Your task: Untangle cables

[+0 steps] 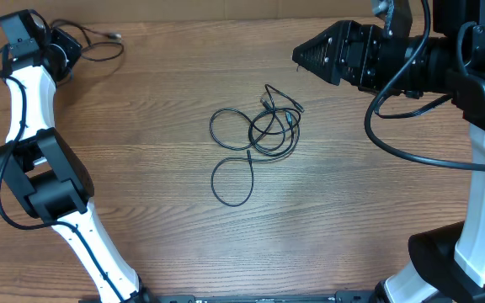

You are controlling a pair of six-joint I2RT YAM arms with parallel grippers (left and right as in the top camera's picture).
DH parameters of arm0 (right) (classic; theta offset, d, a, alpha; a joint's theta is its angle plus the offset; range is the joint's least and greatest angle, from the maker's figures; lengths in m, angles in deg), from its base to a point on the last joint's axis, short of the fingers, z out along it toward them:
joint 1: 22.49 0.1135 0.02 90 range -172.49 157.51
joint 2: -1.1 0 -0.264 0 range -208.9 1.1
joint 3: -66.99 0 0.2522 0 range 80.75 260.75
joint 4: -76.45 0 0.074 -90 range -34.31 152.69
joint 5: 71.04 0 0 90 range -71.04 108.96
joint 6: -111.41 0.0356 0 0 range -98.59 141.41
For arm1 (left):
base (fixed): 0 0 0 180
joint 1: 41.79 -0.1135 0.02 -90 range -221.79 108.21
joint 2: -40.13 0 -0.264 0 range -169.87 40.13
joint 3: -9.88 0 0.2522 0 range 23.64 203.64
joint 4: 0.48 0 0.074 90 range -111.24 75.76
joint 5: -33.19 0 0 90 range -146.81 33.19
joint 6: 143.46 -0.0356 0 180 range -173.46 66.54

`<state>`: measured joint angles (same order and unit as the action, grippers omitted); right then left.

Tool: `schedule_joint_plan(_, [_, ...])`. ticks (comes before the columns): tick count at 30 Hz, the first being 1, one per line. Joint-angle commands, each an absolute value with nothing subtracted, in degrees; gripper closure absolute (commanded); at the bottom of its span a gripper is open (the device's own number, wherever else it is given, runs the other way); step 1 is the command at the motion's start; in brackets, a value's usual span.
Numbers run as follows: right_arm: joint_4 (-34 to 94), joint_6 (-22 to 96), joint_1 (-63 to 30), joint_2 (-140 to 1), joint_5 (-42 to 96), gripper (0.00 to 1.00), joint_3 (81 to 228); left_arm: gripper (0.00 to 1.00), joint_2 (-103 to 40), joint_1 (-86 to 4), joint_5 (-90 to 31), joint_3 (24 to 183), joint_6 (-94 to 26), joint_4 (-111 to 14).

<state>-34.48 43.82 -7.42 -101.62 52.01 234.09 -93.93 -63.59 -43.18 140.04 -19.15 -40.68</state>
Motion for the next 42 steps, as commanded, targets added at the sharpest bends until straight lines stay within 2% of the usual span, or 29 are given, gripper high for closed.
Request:
schedule_joint_plan(1, [-34.3, 43.4, -7.1, -101.0, 52.5, 0.16, 234.8, 0.20, -94.0, -63.9, -52.4, 140.5, -26.2, -40.9])
schedule_joint_plan(2, [-34.4, 43.4, -7.1, -101.0, 52.5, 0.16, 234.8, 0.00, -94.1, -63.9, -53.5, 140.5, -29.4, -41.1])
schedule_joint_plan(8, [-34.3, 43.4, -7.1, -101.0, 52.4, 0.15, 234.8, 0.00, -95.2, -64.0, -55.3, 140.4, -41.5, -45.3])
schedule_joint_plan(13, [-34.3, 43.4, -7.1, -101.0, 51.7, 0.14, 234.8, 0.00, -93.8, -64.4, -55.7, 141.2, -41.9, -49.7])
schedule_joint_plan(16, [-34.4, 43.4, -7.1, -101.0, 46.4, 0.14, 234.8, 0.00, -90.6, -64.2, -55.4, 142.6, -41.9, -52.5])
schedule_joint_plan(18, [-34.3, 43.5, -7.1, -101.1, 42.2, 0.08, 234.8, 0.00, -86.7, -63.9, -53.6, 143.2, -41.6, -54.6])
schedule_joint_plan(20, [-34.3, 43.5, -7.2, -101.0, 39.8, 0.00, 234.8, 0.00, -82.8, -63.5, -49.3, 143.2, -41.6, -56.7])
schedule_joint_plan(23, [-34.3, 43.4, -7.5, -101.0, 36.7, 0.00, 234.8, 0.00, -75.7, -63.2, -34.9, 143.2, -41.6, -61.9])
schedule_joint_plan(24, [-34.3, 43.4, -8.2, -101.0, 34.6, 0.00, 234.8, 0.00, -71.6, -62.8, -24.0, 143.2, -41.7, -65.0])
schedule_joint_plan(28, [-34.4, 43.4, -11.6, -100.9, 33.2, 0.00, 234.8, 0.00, -64.9, -60.4, -13.5, 143.2, -41.7, -73.0])
schedule_joint_plan(33, [-34.4, 40.8, -18.8, -99.8, 33.6, 0.00, 234.8, 0.00, -60.3, -51.1, -18.2, 143.2, -45.2, -87.4])
schedule_joint_plan(36, [-34.4, 38.3, -23.2, -98.7, 33.6, 0.00, 234.5, 0.00, -60.4, -43.4, -26.0, 143.0, -46.2, -94.5])
schedule_joint_plan(39, [-34.4, 38.1, -27.3, -96.5, 33.5, 0.00, 231.8, 0.00, -61.5, -35.7, -34.7, 141.6, -46.2, -97.7])
schedule_joint_plan(42, [-34.4, 37.7, -30.0, -93.9, 33.6, 0.00, 226.5, 0.00, -63.5, -28.7, -38.2, 139.5, -46.2, -98.1])
